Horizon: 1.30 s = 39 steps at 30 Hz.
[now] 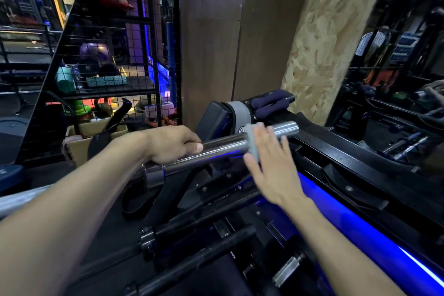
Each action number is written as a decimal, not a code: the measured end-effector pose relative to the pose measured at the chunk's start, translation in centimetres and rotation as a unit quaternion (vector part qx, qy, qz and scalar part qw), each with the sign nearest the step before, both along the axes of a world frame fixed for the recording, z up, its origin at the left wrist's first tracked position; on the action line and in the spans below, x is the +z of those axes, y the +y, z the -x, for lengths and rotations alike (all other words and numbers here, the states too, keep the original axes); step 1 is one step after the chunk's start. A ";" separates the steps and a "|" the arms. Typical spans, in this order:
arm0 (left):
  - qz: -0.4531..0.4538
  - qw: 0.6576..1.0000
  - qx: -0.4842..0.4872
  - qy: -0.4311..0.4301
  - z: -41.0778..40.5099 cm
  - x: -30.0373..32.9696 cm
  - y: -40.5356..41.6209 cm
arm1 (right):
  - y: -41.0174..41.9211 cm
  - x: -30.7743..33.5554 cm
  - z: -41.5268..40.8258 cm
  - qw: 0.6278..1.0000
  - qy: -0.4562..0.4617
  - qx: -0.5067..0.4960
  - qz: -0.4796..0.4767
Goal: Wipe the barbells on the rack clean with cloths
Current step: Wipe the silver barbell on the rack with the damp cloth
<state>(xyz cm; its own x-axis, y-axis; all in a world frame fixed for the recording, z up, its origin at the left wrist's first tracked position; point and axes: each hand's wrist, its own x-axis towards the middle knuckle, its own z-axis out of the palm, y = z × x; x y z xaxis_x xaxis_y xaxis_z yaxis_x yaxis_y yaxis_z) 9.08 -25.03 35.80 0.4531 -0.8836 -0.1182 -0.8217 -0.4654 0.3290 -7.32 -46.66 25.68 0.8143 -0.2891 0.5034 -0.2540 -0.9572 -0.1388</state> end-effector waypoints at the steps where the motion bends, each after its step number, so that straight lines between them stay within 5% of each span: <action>1: -0.006 1.000 0.006 -0.015 0.1 -0.1 -0.1 | -1.1 0.0 0.2 1.000 -0.002 -0.024 -0.013; 4: -0.024 0.996 0.027 -0.078 1.1 -0.6 -0.4 | -0.4 -0.3 0.4 0.999 0.006 -0.035 -0.001; 10: 0.077 0.950 0.058 -0.298 5.1 -1.2 0.1 | 5.8 -0.6 -0.6 0.992 0.013 0.088 0.089; 17: 0.081 0.944 0.088 -0.308 5.3 -2.6 0.1 | -1.8 0.5 -0.8 0.996 -0.028 -0.075 -0.034; 23: 0.105 0.940 0.085 -0.314 4.8 -3.3 0.0 | 4.5 0.6 -1.2 0.996 -0.018 0.085 0.026; 26: 0.104 0.943 0.082 -0.305 4.6 -3.0 0.1 | 1.1 1.5 -1.2 0.998 -0.009 0.046 0.043; 31: 0.096 0.950 0.079 -0.287 4.2 -2.6 0.0 | -2.1 2.3 -1.5 0.993 -0.033 -0.082 -0.080; 36: 0.082 0.955 0.076 -0.276 3.6 -2.2 0.1 | 4.9 0.7 -1.2 0.996 -0.031 0.086 -0.017; 39: 0.083 0.957 0.078 -0.268 3.4 -2.1 0.2 | 1.9 0.6 -0.9 0.997 -0.018 0.072 0.022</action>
